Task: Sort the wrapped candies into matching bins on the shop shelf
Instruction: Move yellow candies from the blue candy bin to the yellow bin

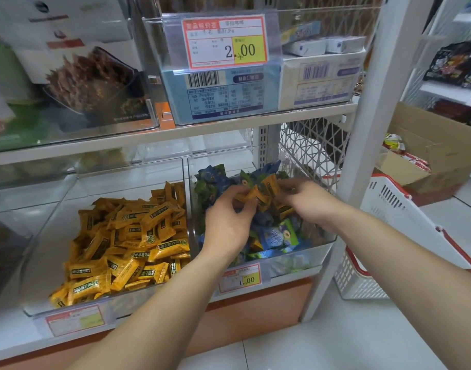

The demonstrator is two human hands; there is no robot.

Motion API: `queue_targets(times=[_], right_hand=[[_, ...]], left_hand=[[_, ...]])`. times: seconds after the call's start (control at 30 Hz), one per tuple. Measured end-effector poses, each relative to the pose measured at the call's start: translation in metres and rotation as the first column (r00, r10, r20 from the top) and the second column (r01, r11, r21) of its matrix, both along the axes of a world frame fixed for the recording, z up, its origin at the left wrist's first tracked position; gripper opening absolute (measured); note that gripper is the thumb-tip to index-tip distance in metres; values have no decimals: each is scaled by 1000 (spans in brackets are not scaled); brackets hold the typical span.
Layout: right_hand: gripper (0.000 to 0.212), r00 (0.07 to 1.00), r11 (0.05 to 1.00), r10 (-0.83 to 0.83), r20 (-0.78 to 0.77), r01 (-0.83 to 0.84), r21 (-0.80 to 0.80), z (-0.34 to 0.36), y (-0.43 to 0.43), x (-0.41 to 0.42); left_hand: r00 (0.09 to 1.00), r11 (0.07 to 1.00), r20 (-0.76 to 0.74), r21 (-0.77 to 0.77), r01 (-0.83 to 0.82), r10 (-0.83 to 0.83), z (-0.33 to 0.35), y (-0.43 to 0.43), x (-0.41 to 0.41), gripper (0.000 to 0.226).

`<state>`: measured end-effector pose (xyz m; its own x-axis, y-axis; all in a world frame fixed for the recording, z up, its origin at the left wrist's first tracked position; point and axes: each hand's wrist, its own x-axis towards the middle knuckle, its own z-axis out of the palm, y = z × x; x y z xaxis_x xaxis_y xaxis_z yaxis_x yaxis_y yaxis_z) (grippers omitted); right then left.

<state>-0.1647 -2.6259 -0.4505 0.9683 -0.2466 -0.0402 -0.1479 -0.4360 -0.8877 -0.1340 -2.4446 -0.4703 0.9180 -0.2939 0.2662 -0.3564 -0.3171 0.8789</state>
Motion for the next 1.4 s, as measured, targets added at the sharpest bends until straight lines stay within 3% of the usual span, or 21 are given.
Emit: queue_targets(times=[0.07,0.27,0.4,0.57,0.8,1.03,1.27,1.4], right_hand=[[27,997,997,-62,43,63,-40,4,0,0],[26,967,976,-176,182,147,163,13,12,-1],[22,976,962,-126,180,76,261,13,37,-2],[24,981,947,-58,186,-5,322,11,69,1],[27,978,938,45,202,-111,328,19,88,3],[18,978,876,23,209,-121,467,26,80,-2],[9,981,870,-1,193,-94,484,34,81,-8],[17,981,837,-28,191,-82,541,35,97,-5]], left_hand=[[1000,1000,20,20,-11,11,5,-3,-2,17],[1000,1000,9,13,8,-8,15,4,0,8],[995,997,-96,-73,4,-11,15,9,-1,19],[991,989,-12,-75,-130,130,17,12,0,12],[961,951,-18,-140,-275,276,27,12,4,38],[988,991,76,10,-137,136,37,20,3,46],[1000,993,-10,-117,-11,9,47,37,6,24],[988,979,-157,-201,-35,3,55,48,8,32]])
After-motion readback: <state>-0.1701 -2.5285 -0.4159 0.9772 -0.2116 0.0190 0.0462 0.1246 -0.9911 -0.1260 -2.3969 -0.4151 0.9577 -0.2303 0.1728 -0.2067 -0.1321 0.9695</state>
